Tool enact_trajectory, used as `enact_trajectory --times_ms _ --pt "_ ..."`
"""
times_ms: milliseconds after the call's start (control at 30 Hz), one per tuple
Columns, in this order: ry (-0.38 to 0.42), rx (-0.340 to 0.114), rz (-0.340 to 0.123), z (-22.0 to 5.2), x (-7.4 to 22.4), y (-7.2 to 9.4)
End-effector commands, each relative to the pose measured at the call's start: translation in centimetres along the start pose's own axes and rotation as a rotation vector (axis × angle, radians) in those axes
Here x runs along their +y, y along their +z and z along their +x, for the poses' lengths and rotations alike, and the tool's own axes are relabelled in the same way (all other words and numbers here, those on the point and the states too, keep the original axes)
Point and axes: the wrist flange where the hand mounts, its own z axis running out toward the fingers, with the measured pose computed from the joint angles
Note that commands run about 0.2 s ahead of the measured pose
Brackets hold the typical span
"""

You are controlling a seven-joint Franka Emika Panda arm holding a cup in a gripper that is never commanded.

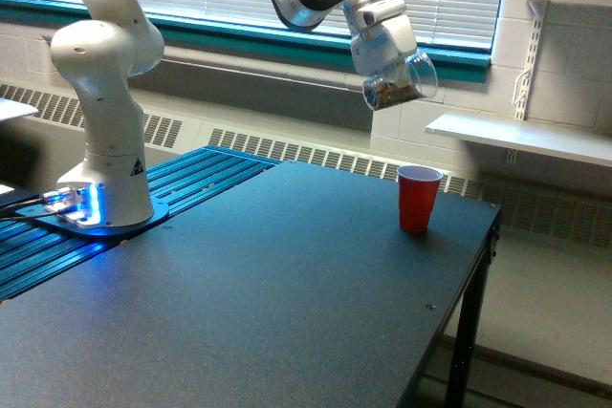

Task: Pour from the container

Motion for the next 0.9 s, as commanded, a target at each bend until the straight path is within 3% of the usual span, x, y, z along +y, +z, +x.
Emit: enact_trajectory --times_ms 33,900 --pt "0.009 -0.008 -0.026 0.2 0.4 0.9" --pt "-0.059 -0.098 -0.092 -2.9 0.7 4.0"
